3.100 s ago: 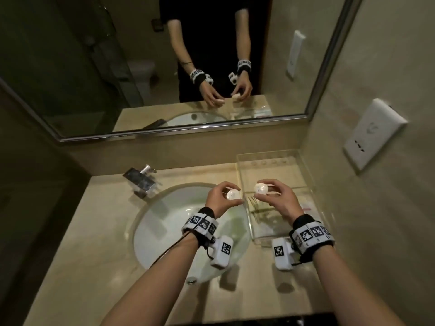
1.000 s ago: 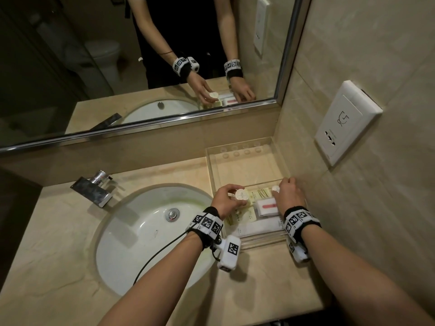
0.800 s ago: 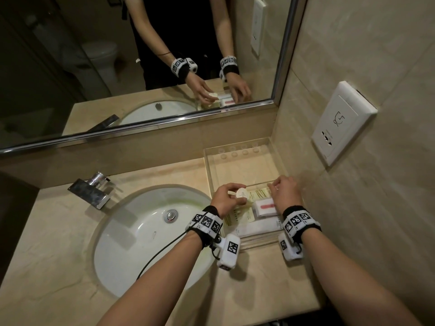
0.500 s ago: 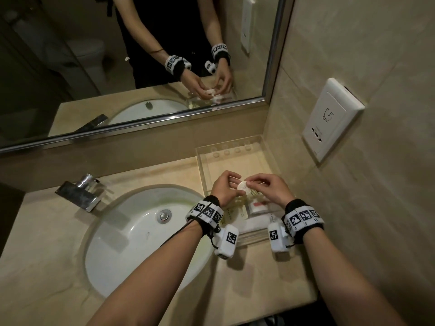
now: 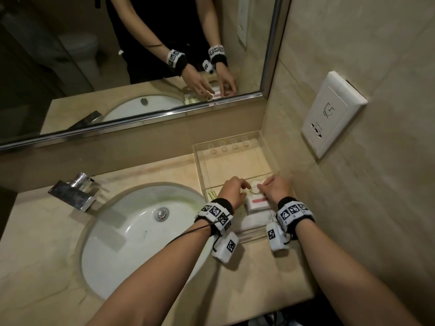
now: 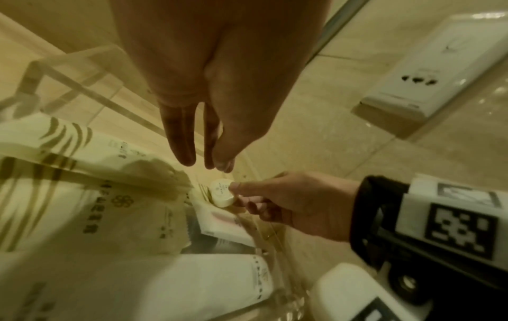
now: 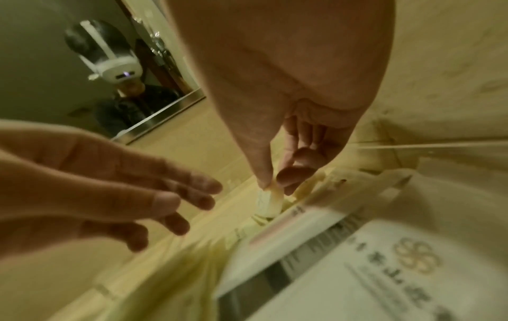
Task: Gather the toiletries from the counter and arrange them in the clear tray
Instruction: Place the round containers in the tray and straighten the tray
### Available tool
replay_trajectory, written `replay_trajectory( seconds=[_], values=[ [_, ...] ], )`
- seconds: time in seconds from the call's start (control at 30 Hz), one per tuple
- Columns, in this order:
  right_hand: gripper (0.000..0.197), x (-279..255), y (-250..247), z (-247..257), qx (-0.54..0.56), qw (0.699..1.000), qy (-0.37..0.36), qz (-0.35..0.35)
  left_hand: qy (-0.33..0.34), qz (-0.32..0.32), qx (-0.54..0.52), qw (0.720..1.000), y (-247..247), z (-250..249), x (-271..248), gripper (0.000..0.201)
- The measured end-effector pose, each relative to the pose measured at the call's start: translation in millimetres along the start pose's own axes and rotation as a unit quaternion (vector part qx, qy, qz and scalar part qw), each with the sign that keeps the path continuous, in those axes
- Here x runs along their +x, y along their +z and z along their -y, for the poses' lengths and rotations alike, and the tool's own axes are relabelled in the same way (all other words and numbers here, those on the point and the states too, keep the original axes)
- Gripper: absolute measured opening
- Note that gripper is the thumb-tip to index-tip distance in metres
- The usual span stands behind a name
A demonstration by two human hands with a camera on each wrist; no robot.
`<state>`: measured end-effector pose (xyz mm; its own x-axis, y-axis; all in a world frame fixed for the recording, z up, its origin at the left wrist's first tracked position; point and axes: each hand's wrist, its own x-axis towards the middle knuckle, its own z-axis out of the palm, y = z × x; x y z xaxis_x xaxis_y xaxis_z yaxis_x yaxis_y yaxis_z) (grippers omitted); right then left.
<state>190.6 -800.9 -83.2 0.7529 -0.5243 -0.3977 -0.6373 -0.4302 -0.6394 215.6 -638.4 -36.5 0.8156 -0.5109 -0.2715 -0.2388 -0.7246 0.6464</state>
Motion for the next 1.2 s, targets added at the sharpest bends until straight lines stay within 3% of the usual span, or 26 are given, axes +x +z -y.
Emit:
replay_trajectory(
  seconds=[0.27, 0.5, 0.63, 0.77, 0.93, 1.2],
  values=[
    [0.017, -8.5, -4.7, -14.3, -0.047, 0.994, -0.081, -0.065, 0.092, 0.036, 0.169, 0.981, 19.4, -4.5, 9.0, 0.043],
    [0.041, -15.3, -4.5, -18.5, -0.139, 0.98, -0.13, -0.059, 0.102, 0.095, 0.314, 0.939, 26.5, -6.6, 10.5, 0.066],
    [0.04, -15.5, -5.8, -14.5, -0.161, 0.977, -0.129, -0.053, 0.097, 0.083, 0.342, 0.931, 27.1, -8.2, 6.2, 0.069],
    [0.025, -14.3, -7.3, -8.1, -0.218, 0.965, -0.131, -0.068, 0.085, 0.081, 0.353, 0.928, 26.3, -13.0, 6.0, 0.069],
    [0.038, -12.3, -9.6, -5.7, -0.241, 0.957, -0.156, -0.045, 0.068, 0.071, 0.378, 0.921, 27.7, -15.4, 6.7, 0.07],
    [0.038, -10.2, -7.9, -4.7, -0.263, 0.95, -0.161, -0.045, 0.052, 0.059, 0.371, 0.925, 30.3, -14.9, 7.1, 0.063]
  ],
)
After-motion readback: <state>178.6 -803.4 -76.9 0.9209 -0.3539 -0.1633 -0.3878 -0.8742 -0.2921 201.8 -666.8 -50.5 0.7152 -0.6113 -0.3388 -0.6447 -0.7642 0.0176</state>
